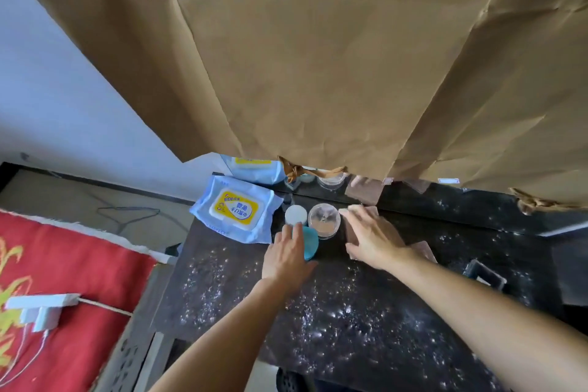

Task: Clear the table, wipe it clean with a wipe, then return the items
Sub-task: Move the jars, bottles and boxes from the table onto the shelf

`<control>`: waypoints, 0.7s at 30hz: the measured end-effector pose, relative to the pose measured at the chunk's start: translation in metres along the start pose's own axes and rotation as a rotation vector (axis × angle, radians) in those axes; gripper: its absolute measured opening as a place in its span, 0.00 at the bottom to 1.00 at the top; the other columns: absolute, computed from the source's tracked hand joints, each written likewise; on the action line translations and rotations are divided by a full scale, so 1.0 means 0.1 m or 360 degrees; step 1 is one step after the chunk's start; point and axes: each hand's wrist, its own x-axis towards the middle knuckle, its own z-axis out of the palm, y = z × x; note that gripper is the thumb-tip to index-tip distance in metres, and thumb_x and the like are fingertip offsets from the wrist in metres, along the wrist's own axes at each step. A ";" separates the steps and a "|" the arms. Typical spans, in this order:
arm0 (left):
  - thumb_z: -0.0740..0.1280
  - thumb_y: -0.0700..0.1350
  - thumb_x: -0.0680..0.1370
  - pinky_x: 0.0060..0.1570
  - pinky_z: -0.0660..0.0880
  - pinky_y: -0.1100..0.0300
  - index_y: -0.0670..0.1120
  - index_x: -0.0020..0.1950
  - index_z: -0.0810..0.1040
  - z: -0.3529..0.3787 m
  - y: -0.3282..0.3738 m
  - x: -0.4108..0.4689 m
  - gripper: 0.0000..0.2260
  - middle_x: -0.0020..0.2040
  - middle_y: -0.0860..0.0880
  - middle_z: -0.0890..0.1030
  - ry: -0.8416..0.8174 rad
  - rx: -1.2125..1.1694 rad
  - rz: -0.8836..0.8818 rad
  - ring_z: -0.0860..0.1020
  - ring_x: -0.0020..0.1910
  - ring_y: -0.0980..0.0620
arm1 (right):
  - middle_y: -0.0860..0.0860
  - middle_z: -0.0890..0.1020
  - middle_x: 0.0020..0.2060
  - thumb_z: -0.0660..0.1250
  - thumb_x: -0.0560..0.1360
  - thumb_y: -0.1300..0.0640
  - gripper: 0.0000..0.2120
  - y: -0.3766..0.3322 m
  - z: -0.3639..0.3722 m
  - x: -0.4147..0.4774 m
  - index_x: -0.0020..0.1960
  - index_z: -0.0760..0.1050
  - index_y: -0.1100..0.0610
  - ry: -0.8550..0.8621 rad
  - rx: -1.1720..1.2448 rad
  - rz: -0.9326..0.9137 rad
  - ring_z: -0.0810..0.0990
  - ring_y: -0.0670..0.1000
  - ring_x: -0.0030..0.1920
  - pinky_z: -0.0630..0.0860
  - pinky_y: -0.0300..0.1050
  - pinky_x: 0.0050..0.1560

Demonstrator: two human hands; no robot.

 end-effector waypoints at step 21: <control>0.74 0.50 0.63 0.48 0.71 0.56 0.47 0.61 0.66 0.07 -0.41 -0.35 0.30 0.56 0.52 0.74 0.0144 -0.0430 0.0016 0.73 0.55 0.48 | 0.51 0.74 0.52 0.71 0.62 0.46 0.32 -0.11 0.19 0.31 0.63 0.63 0.49 0.0008 -0.0041 -0.0210 0.75 0.56 0.52 0.70 0.48 0.52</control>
